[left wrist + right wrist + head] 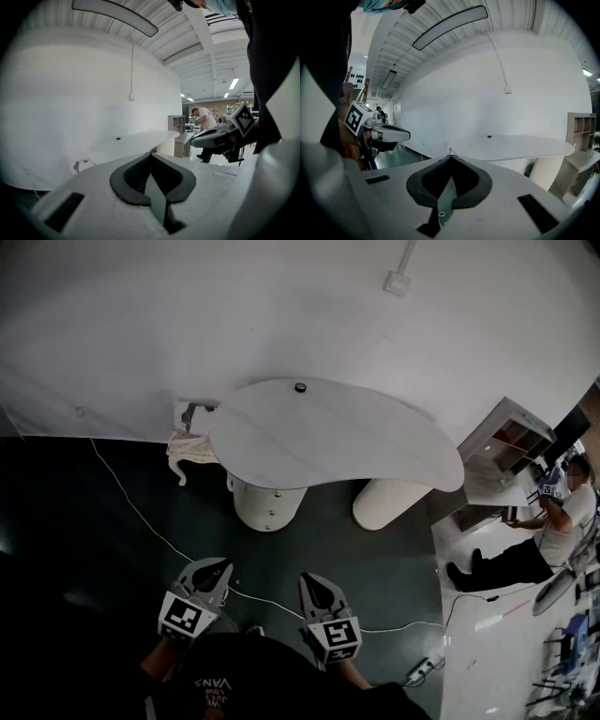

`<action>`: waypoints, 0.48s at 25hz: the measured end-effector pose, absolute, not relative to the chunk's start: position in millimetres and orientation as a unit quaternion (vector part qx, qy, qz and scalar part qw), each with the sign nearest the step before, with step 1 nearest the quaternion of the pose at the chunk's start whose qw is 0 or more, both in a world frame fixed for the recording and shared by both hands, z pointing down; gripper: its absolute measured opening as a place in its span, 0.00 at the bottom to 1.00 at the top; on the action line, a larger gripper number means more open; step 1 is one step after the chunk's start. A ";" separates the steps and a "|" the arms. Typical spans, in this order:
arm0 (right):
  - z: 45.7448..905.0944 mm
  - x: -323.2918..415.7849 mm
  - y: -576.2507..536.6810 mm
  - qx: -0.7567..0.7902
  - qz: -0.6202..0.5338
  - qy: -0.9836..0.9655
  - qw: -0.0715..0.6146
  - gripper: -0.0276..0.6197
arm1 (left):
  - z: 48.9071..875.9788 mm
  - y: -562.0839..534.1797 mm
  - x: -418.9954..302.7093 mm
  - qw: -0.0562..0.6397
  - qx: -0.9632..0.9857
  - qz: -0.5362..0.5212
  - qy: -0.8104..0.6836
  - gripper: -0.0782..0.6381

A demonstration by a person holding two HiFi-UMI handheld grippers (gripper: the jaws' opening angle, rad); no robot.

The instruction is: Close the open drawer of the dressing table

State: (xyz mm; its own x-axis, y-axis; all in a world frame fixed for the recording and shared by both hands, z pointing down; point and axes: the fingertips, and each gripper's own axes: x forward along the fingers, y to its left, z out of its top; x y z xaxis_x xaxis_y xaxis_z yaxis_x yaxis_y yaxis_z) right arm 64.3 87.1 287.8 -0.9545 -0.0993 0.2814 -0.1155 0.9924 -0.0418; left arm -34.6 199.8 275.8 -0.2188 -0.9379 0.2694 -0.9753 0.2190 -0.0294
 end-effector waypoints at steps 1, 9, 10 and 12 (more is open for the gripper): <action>288.3 64.2 88.9 0.053 0.028 -0.988 0.142 0.05 | 275.9 201.1 -34.2 0.098 0.617 0.097 -0.775 0.13; 287.0 59.7 90.7 0.056 0.028 -0.989 0.136 0.05 | 279.4 206.2 -38.1 0.097 0.616 0.097 -0.775 0.13; 287.0 60.0 90.4 0.057 0.030 -0.989 0.136 0.05 | 279.5 206.9 -38.2 0.099 0.615 0.095 -0.777 0.13; 288.4 60.4 90.3 0.058 0.033 -0.988 0.137 0.05 | 280.1 207.9 -37.8 0.101 0.613 0.093 -0.778 0.13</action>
State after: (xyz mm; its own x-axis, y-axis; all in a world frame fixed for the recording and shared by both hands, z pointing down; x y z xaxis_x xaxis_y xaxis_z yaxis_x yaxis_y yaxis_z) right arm 60.4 90.3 288.4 -0.9558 -0.1056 0.2744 -0.1236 0.9911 -0.0492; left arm -37.8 207.9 280.1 -0.2279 -0.9352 0.2710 -0.9727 0.2312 -0.0201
